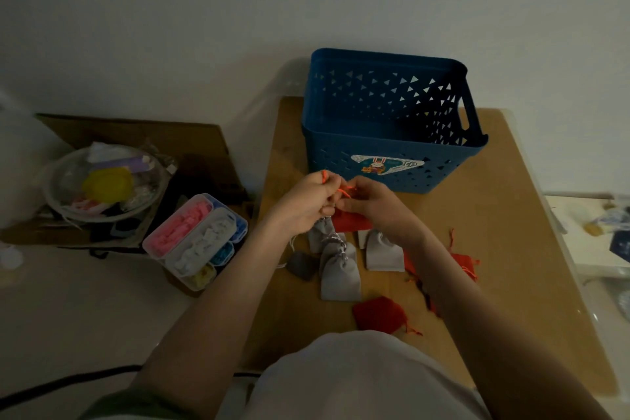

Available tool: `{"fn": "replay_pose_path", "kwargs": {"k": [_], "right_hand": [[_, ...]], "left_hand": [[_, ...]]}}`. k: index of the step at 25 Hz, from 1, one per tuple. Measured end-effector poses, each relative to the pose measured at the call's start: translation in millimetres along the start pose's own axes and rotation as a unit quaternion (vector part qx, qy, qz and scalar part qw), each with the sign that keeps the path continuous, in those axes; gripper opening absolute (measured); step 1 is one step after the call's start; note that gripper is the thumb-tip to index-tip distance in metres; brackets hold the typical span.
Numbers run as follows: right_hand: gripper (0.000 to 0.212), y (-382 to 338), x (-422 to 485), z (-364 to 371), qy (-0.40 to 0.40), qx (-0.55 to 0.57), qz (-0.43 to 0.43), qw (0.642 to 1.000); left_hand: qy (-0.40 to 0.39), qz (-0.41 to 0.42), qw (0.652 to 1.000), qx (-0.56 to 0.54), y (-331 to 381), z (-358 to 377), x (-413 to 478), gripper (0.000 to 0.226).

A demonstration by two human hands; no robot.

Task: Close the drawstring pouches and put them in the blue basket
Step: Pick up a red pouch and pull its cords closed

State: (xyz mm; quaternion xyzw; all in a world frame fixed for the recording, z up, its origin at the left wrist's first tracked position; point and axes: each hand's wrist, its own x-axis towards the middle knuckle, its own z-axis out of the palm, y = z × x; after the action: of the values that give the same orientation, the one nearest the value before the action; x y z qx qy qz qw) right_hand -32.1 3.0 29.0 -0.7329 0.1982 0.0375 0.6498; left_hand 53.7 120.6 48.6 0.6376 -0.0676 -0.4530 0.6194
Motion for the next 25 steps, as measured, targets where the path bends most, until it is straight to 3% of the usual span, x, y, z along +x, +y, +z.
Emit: {"fn": "replay_pose_path", "kwargs": {"k": [7,10,16,18,22,24,25], "right_hand": [[0.001,-4,-5,-12,-0.03,0.024,0.004,0.999],[0.006,-4,-4,-16,-0.042,0.046,0.003,0.998],[0.012,2,1,-18,-0.038,0.082,0.02,0.996],[0.011,1,2,-18,-0.03,0.082,0.023,0.996],[0.009,-1,1,-15,-0.021,0.054,0.021,0.998],[0.008,0,1,-12,-0.02,0.062,0.017,0.998],[0.008,2,2,-11,-0.012,0.082,0.014,0.996]], "left_hand": [[-0.052,0.05,0.992,0.107,-1,-18,-2,0.024],[-0.07,0.068,0.988,0.123,4,-21,-5,0.024],[-0.025,0.128,0.962,0.241,9,-17,-4,0.011],[0.043,0.193,0.912,0.36,9,-14,-4,0.009],[0.123,0.282,0.712,0.631,5,4,-7,0.015],[0.14,0.292,0.668,0.67,3,9,-6,0.019],[0.143,0.294,0.666,0.67,3,10,-6,0.02]]}}
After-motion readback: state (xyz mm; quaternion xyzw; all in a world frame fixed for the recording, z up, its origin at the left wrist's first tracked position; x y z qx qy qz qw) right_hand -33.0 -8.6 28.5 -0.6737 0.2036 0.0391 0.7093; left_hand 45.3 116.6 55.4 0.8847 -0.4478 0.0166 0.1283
